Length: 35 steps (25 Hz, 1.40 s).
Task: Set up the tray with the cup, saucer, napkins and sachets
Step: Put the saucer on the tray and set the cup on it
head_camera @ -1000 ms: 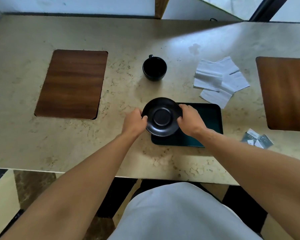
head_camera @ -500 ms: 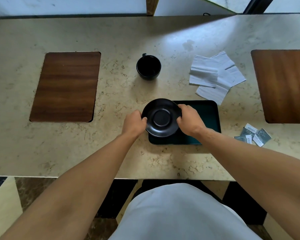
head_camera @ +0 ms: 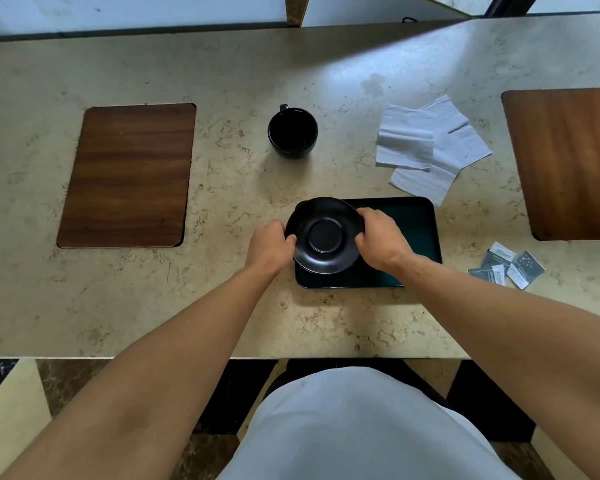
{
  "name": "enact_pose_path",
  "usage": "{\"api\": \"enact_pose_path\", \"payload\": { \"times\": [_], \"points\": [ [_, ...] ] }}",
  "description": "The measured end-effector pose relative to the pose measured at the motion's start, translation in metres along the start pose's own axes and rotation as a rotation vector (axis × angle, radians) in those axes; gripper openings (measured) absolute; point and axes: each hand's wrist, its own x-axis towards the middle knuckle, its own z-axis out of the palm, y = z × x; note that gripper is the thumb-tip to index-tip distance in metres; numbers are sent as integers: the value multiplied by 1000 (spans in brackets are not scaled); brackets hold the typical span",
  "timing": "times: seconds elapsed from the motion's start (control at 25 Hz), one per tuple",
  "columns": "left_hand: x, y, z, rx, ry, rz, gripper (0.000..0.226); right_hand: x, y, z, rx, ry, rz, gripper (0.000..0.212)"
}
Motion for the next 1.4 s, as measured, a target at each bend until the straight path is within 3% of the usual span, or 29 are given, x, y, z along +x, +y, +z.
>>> {"api": "enact_pose_path", "payload": {
  "times": [1.16,1.4],
  "points": [
    [1,1,8,20,-22,5,15,5,11,-1,-9,-26,10,53],
    [10,8,-5,-57,-48,-34,23,20,3,-18,-55,66,3,51]
  ]
}}
